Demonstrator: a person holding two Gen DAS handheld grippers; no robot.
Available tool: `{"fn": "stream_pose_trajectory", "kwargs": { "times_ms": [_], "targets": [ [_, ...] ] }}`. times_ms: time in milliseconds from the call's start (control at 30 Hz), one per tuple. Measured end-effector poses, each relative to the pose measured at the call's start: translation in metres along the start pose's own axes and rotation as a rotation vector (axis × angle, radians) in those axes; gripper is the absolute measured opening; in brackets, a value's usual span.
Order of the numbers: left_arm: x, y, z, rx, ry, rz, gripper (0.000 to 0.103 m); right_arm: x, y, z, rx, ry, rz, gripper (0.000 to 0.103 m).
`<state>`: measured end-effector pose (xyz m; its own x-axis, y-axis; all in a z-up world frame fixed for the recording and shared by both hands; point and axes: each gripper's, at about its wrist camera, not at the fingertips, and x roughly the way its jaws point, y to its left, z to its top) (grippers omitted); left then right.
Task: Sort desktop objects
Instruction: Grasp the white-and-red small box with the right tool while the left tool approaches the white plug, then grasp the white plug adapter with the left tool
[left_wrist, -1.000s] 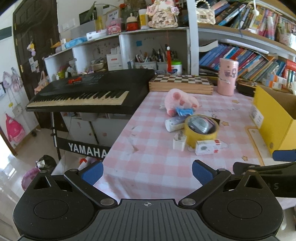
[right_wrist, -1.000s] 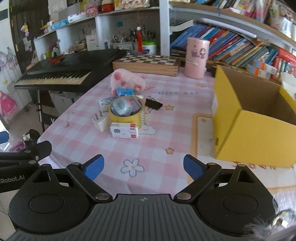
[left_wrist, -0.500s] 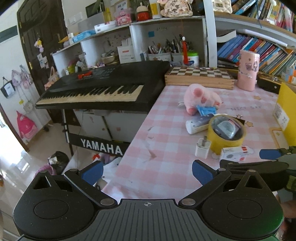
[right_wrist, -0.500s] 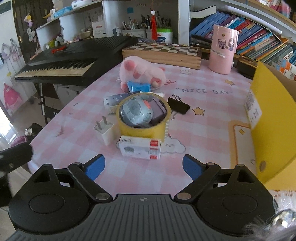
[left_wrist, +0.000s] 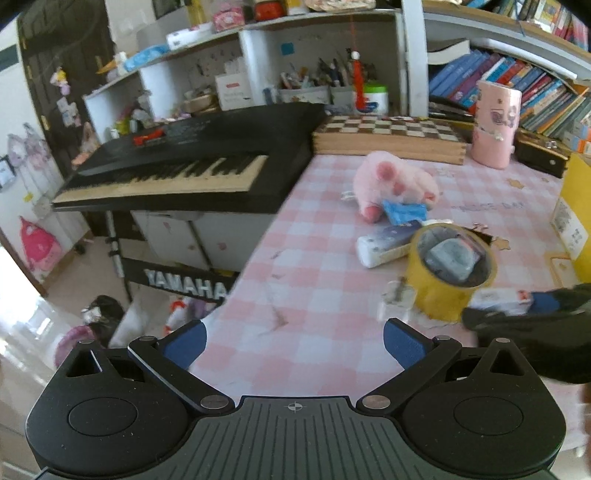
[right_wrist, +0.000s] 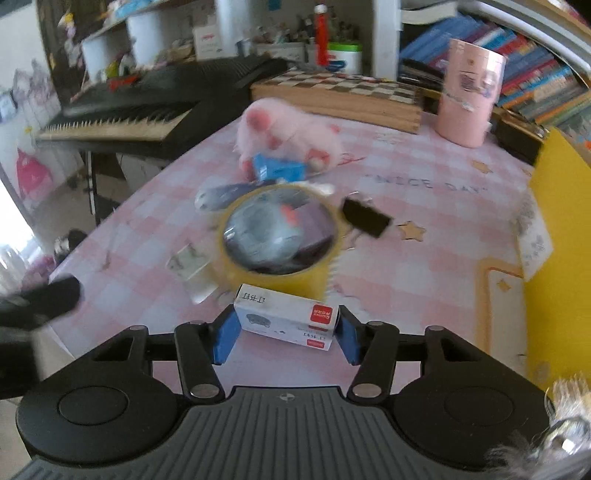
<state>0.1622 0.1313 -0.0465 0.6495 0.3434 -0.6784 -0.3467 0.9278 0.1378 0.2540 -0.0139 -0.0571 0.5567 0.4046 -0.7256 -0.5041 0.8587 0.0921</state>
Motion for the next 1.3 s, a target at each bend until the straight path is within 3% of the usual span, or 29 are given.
{"fn": "stream_pose_trajectory", "kwargs": {
  "times_ms": [133, 267, 367, 600, 733, 967, 1300],
  "targets": [
    [0.019, -0.02, 0.002, 0.04, -0.011, -0.079, 0.097, -0.022, -0.023, 0.003, 0.012, -0.013, -0.057, 0.052],
    [0.042, -0.041, 0.004, 0.077, 0.008, -0.128, 0.081, -0.034, -0.036, 0.003, 0.042, -0.019, -0.082, 0.052],
    [0.057, -0.049, 0.006, 0.086, 0.022, -0.14, 0.065, -0.036, -0.04, 0.003, 0.056, -0.014, -0.086, 0.052],
    [0.071, -0.051, 0.004, 0.073, 0.028, -0.146, 0.054, -0.04, -0.045, 0.001, 0.057, 0.0, -0.075, 0.052],
    [0.069, -0.054, 0.002, 0.097, 0.001, -0.173, 0.029, -0.041, -0.045, -0.001, 0.055, 0.001, -0.072, 0.052],
    [0.052, -0.042, 0.004, 0.043, -0.001, -0.184, 0.027, -0.05, -0.042, -0.002, 0.05, -0.024, -0.057, 0.052],
    [-0.022, -0.007, 0.017, -0.022, -0.077, -0.255, 0.027, -0.082, -0.035, -0.001, 0.062, -0.067, -0.017, 0.052]
  ]
}}
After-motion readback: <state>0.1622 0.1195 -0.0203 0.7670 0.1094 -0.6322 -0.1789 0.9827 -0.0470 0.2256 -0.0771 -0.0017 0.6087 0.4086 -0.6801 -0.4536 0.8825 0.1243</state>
